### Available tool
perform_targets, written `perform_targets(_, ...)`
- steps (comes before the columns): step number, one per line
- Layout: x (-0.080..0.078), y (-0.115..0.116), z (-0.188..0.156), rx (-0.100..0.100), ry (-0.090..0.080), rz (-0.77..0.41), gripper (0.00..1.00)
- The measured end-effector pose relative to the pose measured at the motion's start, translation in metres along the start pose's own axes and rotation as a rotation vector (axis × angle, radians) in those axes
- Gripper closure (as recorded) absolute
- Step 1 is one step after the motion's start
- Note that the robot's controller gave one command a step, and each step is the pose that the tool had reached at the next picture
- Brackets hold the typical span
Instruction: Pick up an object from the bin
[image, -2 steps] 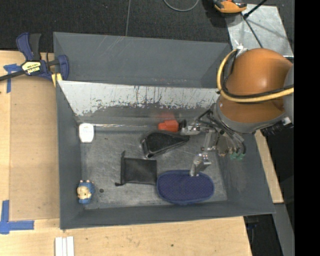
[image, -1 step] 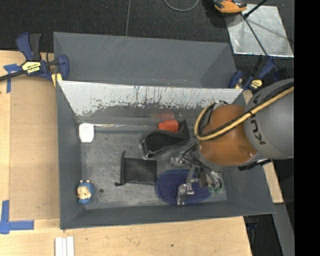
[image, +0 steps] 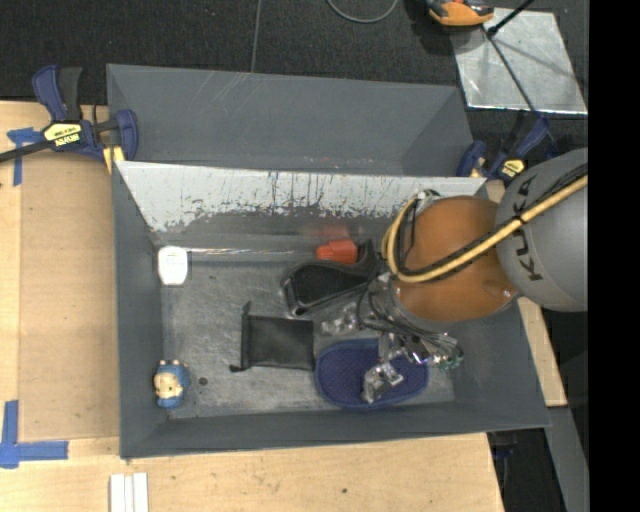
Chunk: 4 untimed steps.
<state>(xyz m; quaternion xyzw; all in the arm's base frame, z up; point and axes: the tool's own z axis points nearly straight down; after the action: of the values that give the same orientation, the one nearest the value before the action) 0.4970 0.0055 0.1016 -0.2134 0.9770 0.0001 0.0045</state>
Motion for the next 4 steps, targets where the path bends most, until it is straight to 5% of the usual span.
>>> perform_targets(1, 0.012, 0.001, 0.000, -0.001, 0.004, 0.066, 0.00)
perform_targets(2, 0.008, -0.003, 0.025, -0.001, -0.005, -0.192, 0.00)
perform_targets(3, 0.005, -0.003, 0.022, -0.003, 0.002, -0.191, 0.00)
perform_targets(4, 0.005, -0.003, 0.021, -0.003, 0.003, -0.189, 1.00)
